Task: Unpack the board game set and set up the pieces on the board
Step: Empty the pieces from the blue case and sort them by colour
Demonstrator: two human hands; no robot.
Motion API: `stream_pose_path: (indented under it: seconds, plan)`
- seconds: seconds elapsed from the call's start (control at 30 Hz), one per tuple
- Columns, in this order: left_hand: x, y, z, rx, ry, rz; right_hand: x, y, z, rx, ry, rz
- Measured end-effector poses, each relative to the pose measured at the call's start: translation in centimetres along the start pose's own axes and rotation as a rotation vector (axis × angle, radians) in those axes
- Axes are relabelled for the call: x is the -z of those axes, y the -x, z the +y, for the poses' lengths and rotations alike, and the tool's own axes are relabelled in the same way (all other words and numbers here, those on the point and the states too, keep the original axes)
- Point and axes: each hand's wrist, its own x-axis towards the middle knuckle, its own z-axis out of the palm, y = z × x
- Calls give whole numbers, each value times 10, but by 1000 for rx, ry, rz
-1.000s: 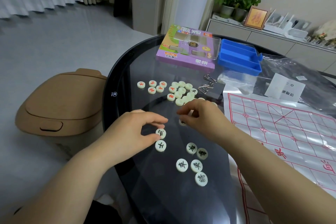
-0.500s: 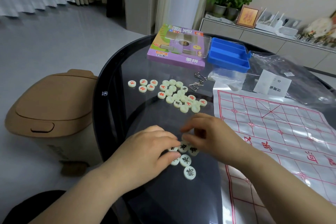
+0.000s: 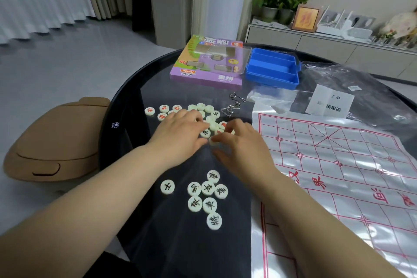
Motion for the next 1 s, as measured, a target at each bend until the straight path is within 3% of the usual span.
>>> stream_pose_path:
  seconds: [0.13, 0.27, 0.4, 0.67, 0.77, 0.87, 1.0]
  plan:
    - [-2, 3, -1, -79, -11, 164, 0, 3, 2, -2, -39, -6]
    - [-6, 11, -1, -98, -41, 223, 2, 2, 7, 46, -74, -18]
    - [-3, 21, 2, -111, -19, 218, 7, 2, 4, 45, -56, -126]
    - [-4, 50, -3, -123, 110, 172, 9, 1, 1, 85, 11, -32]
    - [-4, 66, -5, -88, 264, 151, 12, 1, 1, -2, -97, -98]
    - [-3, 73, -3, -55, 374, 187, 14, 3, 7, -200, -367, -149]
    - [8, 59, 3, -6, 352, 252, 16, 3, 11, -280, -499, -154]
